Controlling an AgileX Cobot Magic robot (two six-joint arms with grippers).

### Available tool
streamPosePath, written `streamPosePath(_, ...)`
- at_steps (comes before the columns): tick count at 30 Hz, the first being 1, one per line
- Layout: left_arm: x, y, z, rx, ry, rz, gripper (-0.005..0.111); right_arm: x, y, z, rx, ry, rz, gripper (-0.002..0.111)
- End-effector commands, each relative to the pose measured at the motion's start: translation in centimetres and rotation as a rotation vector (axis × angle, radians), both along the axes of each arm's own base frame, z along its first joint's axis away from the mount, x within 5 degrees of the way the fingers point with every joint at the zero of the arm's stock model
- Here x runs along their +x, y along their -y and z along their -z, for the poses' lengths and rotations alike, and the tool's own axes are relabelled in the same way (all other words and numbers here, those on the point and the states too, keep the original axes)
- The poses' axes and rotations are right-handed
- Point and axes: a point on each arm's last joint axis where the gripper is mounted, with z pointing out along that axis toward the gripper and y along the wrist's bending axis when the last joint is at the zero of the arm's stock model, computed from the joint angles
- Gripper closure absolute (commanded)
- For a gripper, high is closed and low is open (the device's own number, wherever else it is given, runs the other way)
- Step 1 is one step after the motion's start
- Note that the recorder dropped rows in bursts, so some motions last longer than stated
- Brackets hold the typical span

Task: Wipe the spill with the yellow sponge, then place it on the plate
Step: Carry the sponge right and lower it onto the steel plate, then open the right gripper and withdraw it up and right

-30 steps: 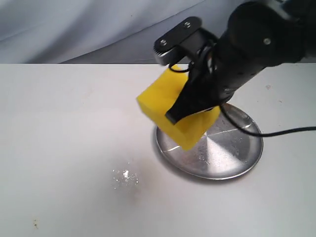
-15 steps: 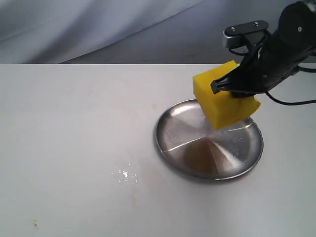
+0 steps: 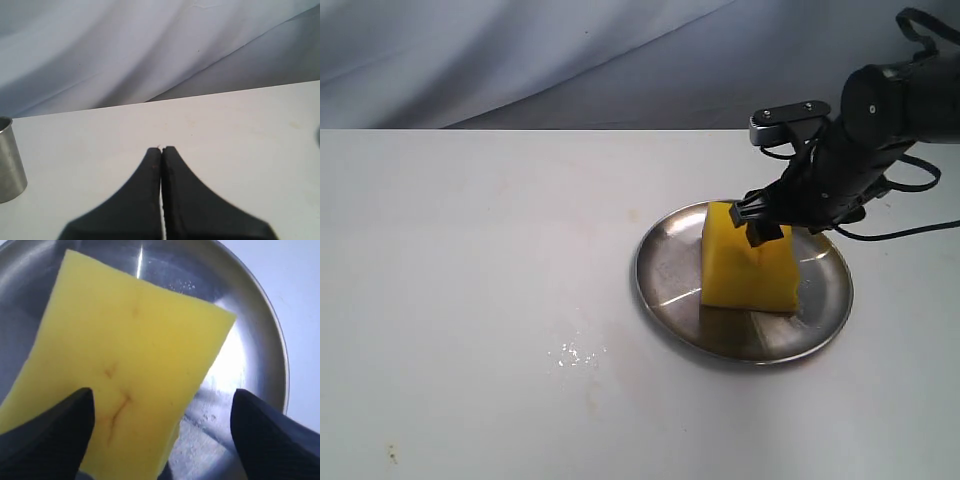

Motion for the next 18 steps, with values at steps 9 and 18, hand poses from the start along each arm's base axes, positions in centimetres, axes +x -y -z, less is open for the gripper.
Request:
streamPosePath(9,0.0,0.0,0.1,-0.001,0.005,0.000,0.107,-7.6,3.8,-6.7,0.109,0.192,0.035,0.084)
streamPosePath(18,0.0,0.0,0.1,-0.001,0.005,0.000,0.107,-15.5,7.4,-10.3,0.311,0.490,0.102,0.108)
